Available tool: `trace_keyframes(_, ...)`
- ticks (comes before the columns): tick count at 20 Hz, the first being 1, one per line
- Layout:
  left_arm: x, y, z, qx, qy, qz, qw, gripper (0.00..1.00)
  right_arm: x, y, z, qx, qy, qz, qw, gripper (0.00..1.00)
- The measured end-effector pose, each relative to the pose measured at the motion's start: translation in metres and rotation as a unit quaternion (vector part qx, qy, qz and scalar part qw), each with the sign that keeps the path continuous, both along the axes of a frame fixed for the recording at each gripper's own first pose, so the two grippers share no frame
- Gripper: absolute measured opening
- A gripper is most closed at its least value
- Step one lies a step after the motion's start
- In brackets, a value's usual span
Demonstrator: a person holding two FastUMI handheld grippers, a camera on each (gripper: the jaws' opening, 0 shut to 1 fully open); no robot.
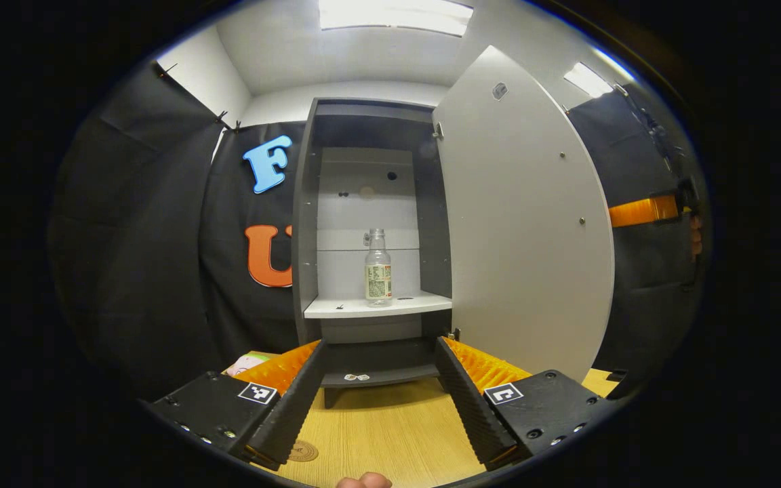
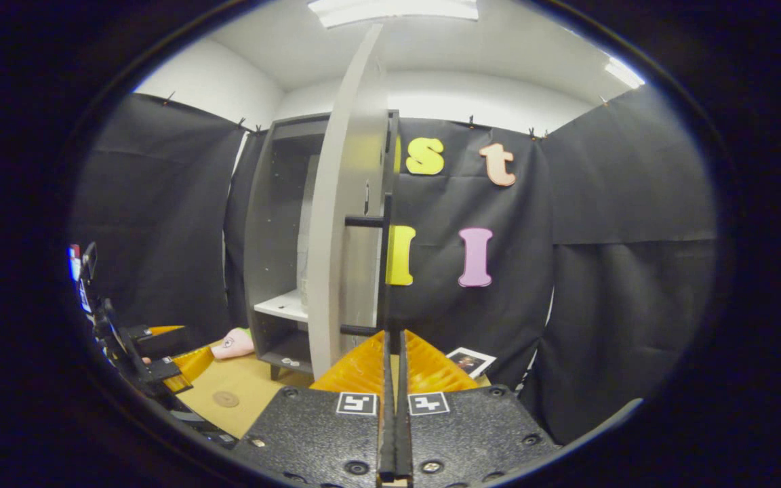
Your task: Open the cabinet door with the right hand, grasp the bottle in the cabinet with the left hand and place it on the coaster, then close the cabinet door with the right hand.
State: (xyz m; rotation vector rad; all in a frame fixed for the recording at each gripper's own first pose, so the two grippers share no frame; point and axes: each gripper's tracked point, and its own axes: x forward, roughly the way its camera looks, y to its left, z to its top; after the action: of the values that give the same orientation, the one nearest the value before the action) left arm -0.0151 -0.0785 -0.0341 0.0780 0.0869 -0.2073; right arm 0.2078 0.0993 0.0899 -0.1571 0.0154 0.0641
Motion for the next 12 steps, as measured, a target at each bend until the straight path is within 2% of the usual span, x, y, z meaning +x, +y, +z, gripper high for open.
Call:
trace_keyframes(2,0.001,-0.001,0.001,0.000,0.001,0.000,1.000,0.95,0.004,-0.016,-0.009,0.005,0.002,-0.025,1.000,0.04)
trace_keyframes(5,0.002,-0.004,0.002,-0.002,0.000,0.001,1.000,0.95,0.015,-0.019,-0.018,0.019,0.003,-0.023,1.000,0.04)
trace_keyframes(6,0.003,-0.004,0.002,-0.002,-0.001,0.002,1.000,0.95,0.016,-0.023,-0.020,0.021,0.002,-0.028,0.999,0.16)
trace_keyframes(8,0.005,-0.003,0.001,-0.001,-0.001,0.008,1.000,0.95,0.020,-0.029,-0.021,0.021,-0.004,-0.031,0.999,0.60)
trace_keyframes(9,0.007,-0.003,0.001,-0.002,-0.001,0.010,1.000,0.95,0.023,-0.029,-0.022,0.024,-0.007,-0.029,0.999,0.70)
trace_keyframes(11,0.010,-0.001,0.000,-0.005,0.001,0.015,1.000,0.95,0.027,-0.032,-0.020,0.038,-0.017,-0.031,0.999,0.72)
trace_keyframes(12,0.014,-0.001,0.002,-0.007,-0.001,0.016,1.000,0.95,0.029,-0.033,-0.020,0.046,-0.018,-0.028,0.998,0.80)
